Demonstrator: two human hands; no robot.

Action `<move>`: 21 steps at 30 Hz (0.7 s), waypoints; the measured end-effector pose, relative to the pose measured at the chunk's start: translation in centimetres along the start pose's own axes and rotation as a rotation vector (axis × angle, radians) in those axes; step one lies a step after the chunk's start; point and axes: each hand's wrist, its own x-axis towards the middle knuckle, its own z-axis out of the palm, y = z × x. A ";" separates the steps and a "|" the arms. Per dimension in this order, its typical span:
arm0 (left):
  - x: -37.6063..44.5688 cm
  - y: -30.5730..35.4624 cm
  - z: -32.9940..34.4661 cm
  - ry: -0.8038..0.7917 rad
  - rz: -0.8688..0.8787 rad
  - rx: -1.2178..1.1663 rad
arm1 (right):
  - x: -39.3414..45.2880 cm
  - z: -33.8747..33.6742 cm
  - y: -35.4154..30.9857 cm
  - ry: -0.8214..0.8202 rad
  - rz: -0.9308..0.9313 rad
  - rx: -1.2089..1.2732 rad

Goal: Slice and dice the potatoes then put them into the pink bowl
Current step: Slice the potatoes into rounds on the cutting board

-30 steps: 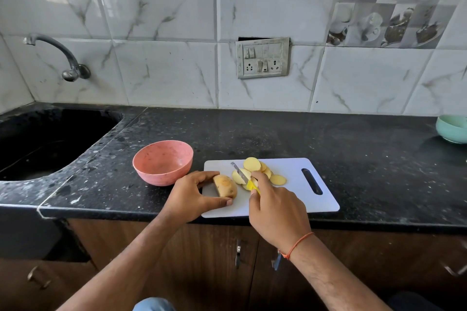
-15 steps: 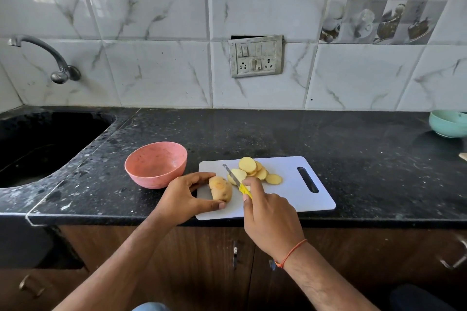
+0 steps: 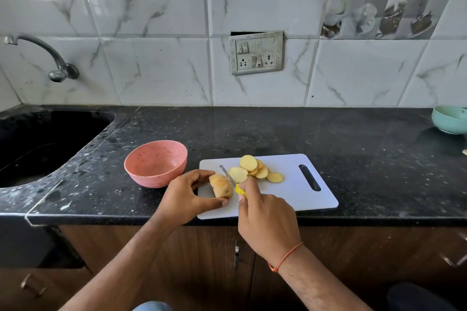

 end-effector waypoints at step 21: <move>0.1 0.2 0.0 0.000 -0.016 0.014 | 0.9 0.3 0.4 -0.092 -0.112 -0.001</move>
